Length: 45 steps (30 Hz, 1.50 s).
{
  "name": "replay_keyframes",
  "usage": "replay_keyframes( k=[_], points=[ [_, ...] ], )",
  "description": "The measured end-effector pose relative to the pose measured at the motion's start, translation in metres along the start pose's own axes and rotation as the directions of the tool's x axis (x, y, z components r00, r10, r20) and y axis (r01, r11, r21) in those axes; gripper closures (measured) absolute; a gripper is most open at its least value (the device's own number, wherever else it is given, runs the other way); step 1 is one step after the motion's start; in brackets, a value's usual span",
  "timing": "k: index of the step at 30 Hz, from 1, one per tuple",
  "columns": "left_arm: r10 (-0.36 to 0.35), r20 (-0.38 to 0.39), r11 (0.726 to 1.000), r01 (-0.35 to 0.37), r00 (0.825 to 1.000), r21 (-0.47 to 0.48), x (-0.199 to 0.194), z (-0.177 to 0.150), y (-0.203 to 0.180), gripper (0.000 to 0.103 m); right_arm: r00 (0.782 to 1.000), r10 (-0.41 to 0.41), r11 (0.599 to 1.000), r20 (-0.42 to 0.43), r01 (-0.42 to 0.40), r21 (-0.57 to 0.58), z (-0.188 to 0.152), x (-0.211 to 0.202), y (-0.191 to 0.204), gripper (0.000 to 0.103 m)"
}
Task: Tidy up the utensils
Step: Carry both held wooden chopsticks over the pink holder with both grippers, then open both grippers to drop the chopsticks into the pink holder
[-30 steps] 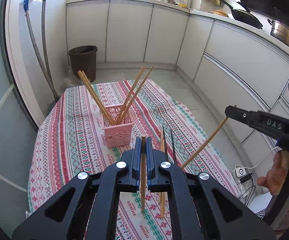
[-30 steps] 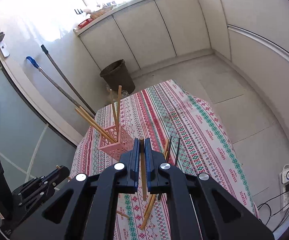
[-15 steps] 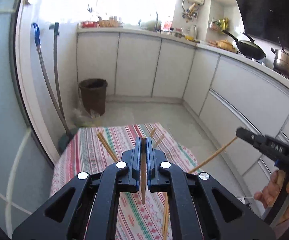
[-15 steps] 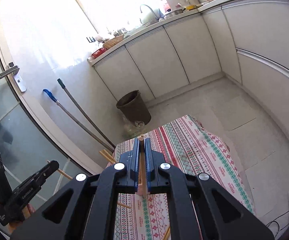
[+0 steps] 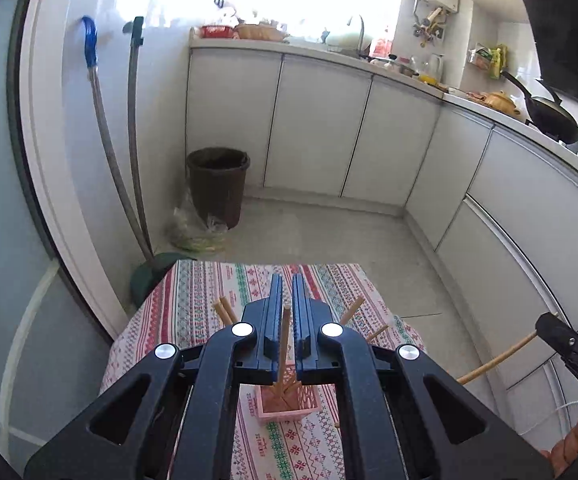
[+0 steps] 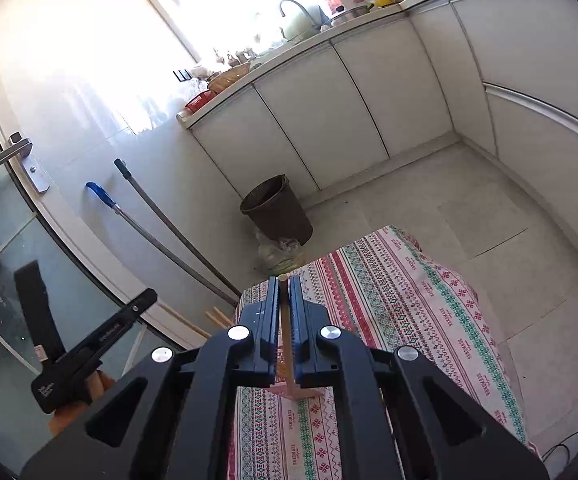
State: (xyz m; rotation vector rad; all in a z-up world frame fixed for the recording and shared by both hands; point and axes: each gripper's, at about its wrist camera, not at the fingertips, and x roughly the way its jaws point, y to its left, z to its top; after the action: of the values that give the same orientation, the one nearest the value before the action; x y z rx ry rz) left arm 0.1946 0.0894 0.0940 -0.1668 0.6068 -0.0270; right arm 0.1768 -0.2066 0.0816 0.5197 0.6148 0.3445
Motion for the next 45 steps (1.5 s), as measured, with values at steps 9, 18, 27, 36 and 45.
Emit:
replay_keyframes(
  k=[9, 18, 27, 36, 45],
  points=[
    [0.015, 0.065, 0.989, -0.005, 0.998, -0.146, -0.04, -0.018, 0.04, 0.095, 1.0, 0.016, 1.0, 0.025, -0.015, -0.012, 0.0, -0.004, 0.014, 0.098],
    [0.084, -0.016, 0.982, -0.086, 0.996, -0.168, -0.032, -0.047, 0.061, 0.094, 0.995, -0.022, 0.997, 0.097, 0.028, -0.067, -0.002, 0.008, 0.047, 0.098],
    [0.066, -0.019, 0.981, -0.069, 0.998, -0.182, -0.027, -0.046, 0.077, 0.094, 0.987, -0.08, 0.985, 0.136, 0.1, -0.141, -0.008, 0.051, 0.08, 0.098],
    [0.025, -0.007, 0.992, -0.026, 1.0, -0.127, -0.023, -0.049, 0.062, 0.087, 0.99, -0.116, 0.98, 0.077, 0.127, -0.153, -0.026, 0.087, 0.07, 0.083],
    [0.097, 0.063, 0.995, -0.097, 0.993, -0.01, -0.033, -0.058, 0.029, 0.067, 0.971, -0.216, 0.94, 0.099, 0.234, -0.248, -0.048, 0.065, 0.069, 0.067]
  ],
)
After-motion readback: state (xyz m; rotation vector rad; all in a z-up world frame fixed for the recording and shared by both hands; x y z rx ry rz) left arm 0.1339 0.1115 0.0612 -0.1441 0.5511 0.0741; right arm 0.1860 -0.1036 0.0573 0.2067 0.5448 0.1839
